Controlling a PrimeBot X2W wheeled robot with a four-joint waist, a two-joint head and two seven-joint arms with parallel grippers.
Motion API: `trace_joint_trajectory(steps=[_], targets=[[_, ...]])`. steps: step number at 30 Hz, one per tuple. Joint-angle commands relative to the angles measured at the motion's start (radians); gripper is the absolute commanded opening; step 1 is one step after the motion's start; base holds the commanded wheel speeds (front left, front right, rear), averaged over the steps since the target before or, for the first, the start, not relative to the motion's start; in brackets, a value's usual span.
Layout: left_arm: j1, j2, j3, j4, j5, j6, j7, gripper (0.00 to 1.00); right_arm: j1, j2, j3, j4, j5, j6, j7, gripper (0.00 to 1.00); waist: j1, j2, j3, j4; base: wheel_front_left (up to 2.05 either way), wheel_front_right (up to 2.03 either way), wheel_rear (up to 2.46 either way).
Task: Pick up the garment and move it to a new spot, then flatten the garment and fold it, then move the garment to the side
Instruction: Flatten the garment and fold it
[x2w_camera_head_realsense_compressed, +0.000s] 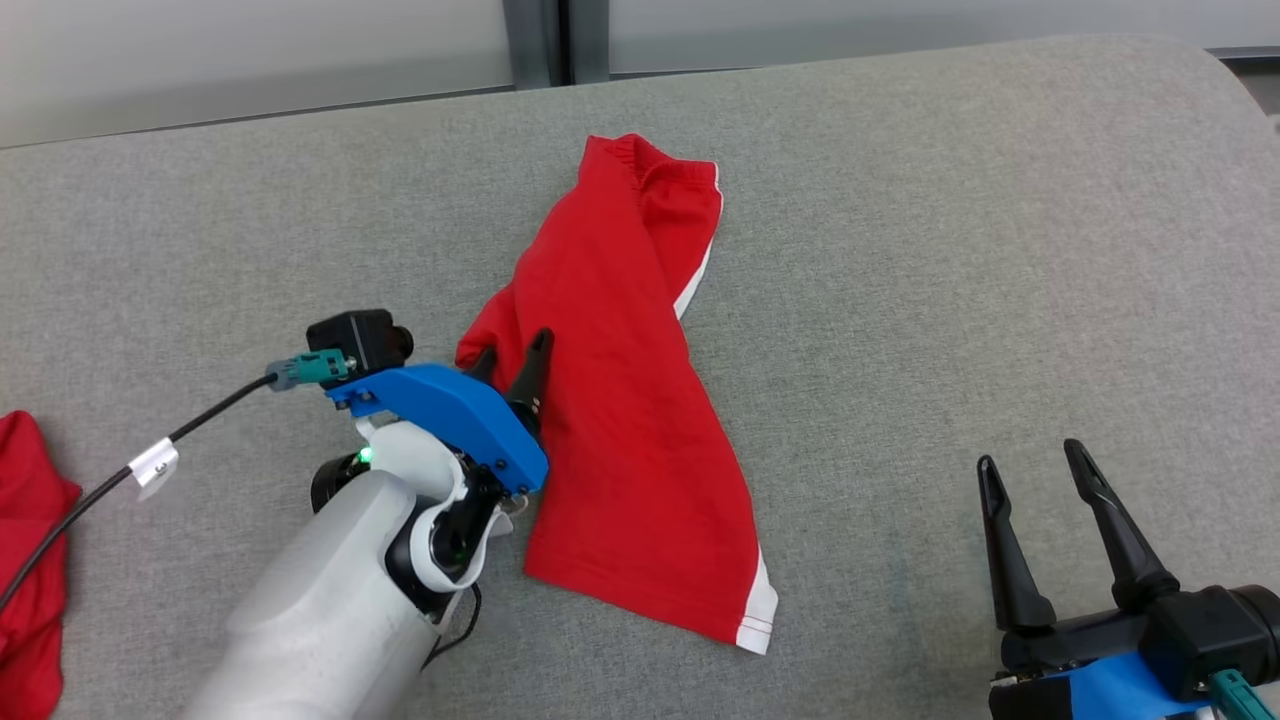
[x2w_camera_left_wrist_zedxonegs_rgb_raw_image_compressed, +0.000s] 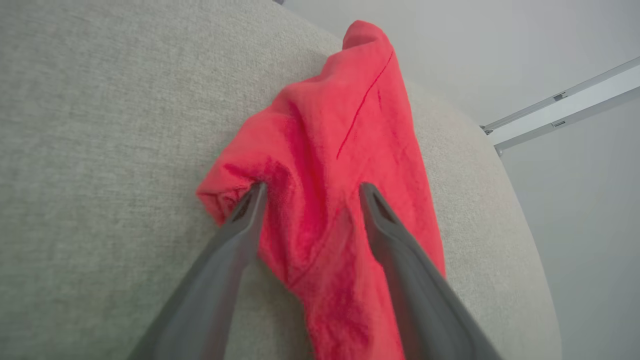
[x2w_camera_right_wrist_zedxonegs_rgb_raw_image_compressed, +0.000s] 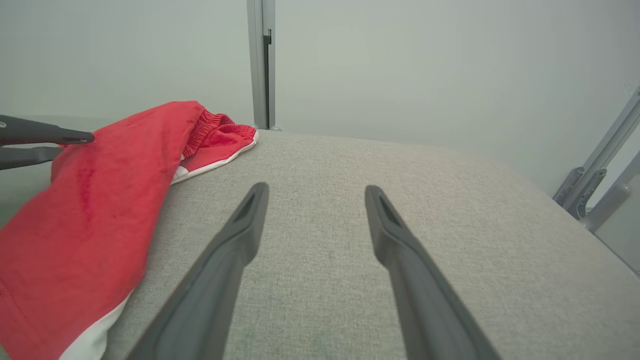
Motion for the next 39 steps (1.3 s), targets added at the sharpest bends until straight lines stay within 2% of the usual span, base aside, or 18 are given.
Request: trace_joint_trajectory(steps=[1, 2, 8, 12, 14, 17, 21, 26, 30, 33, 35, 36, 37, 39], targets=[[-0.018, 0.002, 0.006, 0.010, 0.001, -0.009, -0.010, 0.22, -0.014, -0.001, -0.003, -0.005, -0.007, 0.000, -0.004, 1.00, -0.0002, -0.0001, 0.000, -0.001, 0.00, 0.00, 0.00], [-0.025, -0.006, 0.009, 0.034, 0.001, -0.020, -0.022, 0.00, -0.015, -0.001, -0.005, -0.007, -0.007, 0.000, -0.004, 1.00, -0.0002, -0.0001, 0.001, -0.002, 0.00, 0.00, 0.00], [-0.051, -0.032, 0.022, 0.126, 0.027, -0.095, -0.134, 0.00, 0.016, -0.001, -0.024, -0.006, -0.004, 0.000, -0.004, 1.00, -0.0002, -0.0001, -0.014, 0.009, 0.00, 0.00, 0.00], [-0.053, -0.025, 0.036, 0.108, 0.051, -0.140, -0.226, 0.00, 0.032, -0.001, -0.028, 0.003, 0.013, 0.000, -0.004, 1.00, -0.0002, -0.0001, -0.044, 0.038, 0.00, 0.00, 0.00], [-0.057, -0.020, 0.040, 0.087, 0.061, -0.140, -0.243, 0.00, 0.035, -0.001, -0.031, 0.004, 0.016, 0.000, -0.004, 1.00, -0.0002, -0.0001, -0.051, 0.044, 0.00, 0.00, 0.00], [-0.075, -0.003, 0.063, -0.016, 0.100, -0.117, -0.278, 0.00, 0.044, -0.001, -0.031, 0.008, 0.020, 0.000, -0.004, 1.00, -0.0002, -0.0001, -0.071, 0.066, 0.00, 0.00, 0.00], [-0.089, 0.019, 0.082, -0.228, 0.165, -0.063, -0.290, 0.00, 0.049, -0.001, -0.028, 0.013, 0.021, 0.000, -0.004, 1.00, -0.0002, -0.0001, -0.091, 0.084, 0.00, 0.00, 0.00], [-0.070, 0.005, 0.015, -0.411, 0.216, 0.018, -0.237, 0.00, 0.047, -0.001, -0.013, 0.017, 0.025, 0.000, -0.004, 1.00, -0.0002, -0.0001, -0.101, 0.079, 0.00, 0.00, 0.00], [-0.014, -0.044, -0.073, -0.383, 0.222, 0.054, -0.185, 0.00, 0.028, -0.001, -0.001, 0.012, 0.032, 0.000, -0.004, 1.00, -0.0002, -0.0001, -0.086, 0.053, 0.00, 0.00, 0.00], [0.021, -0.105, -0.129, -0.306, 0.219, 0.037, -0.185, 0.00, 0.024, -0.001, -0.004, 0.011, 0.036, 0.000, -0.004, 1.00, -0.0002, -0.0001, -0.069, 0.031, 0.00, 0.00, 0.00], [0.030, -0.137, -0.174, -0.259, 0.233, 0.000, -0.206, 0.00, 0.024, -0.001, 0.002, 0.015, 0.037, 0.000, -0.004, 1.00, -0.0002, -0.0001, -0.059, 0.013, 0.00, 0.00, 0.00], [0.035, -0.150, -0.191, -0.246, 0.228, -0.022, -0.216, 0.42, 0.021, -0.002, 0.001, 0.015, 0.039, 0.000, -0.004, 1.00, -0.0002, -0.0001, -0.053, 0.006, 0.00, 0.00, 0.00], [0.040, -0.159, -0.207, -0.236, 0.217, -0.037, -0.222, 1.00, 0.019, -0.001, 0.000, 0.015, 0.039, 0.000, -0.004, 1.00, -0.0002, -0.0001, -0.050, 0.002, 0.00, 0.00, 0.00], [0.020, -0.171, -0.253, -0.243, 0.222, -0.067, -0.231, 1.00, 0.022, -0.001, -0.005, 0.013, 0.040, 0.000, -0.004, 1.00, -0.0002, -0.0001, -0.046, -0.004, 0.00, 0.00, 0.00]])
